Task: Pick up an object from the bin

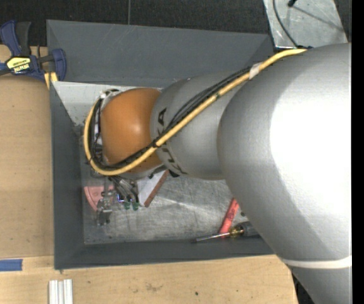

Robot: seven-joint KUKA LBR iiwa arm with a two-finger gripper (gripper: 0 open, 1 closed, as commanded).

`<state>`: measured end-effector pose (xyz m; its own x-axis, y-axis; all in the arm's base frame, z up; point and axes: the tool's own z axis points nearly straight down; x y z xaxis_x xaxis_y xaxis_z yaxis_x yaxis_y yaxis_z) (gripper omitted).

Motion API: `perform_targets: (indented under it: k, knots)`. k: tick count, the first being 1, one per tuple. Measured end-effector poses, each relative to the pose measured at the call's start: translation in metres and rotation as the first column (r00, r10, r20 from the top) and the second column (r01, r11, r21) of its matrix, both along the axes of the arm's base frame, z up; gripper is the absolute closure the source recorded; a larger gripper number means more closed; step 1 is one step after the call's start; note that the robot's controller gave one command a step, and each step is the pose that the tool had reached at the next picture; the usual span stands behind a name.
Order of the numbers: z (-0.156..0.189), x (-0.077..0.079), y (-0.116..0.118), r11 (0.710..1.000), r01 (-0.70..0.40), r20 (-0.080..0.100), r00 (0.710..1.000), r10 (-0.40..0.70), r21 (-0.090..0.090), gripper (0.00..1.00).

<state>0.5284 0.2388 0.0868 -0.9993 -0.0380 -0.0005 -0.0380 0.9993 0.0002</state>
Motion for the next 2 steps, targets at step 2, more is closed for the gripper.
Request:
perform_targets:
  k: [2]
  knots:
    - [-0.0119, 0.0018, -0.0055, 0.982, -0.188, 0.011, 0.982, 0.188, 0.004, 1.0]
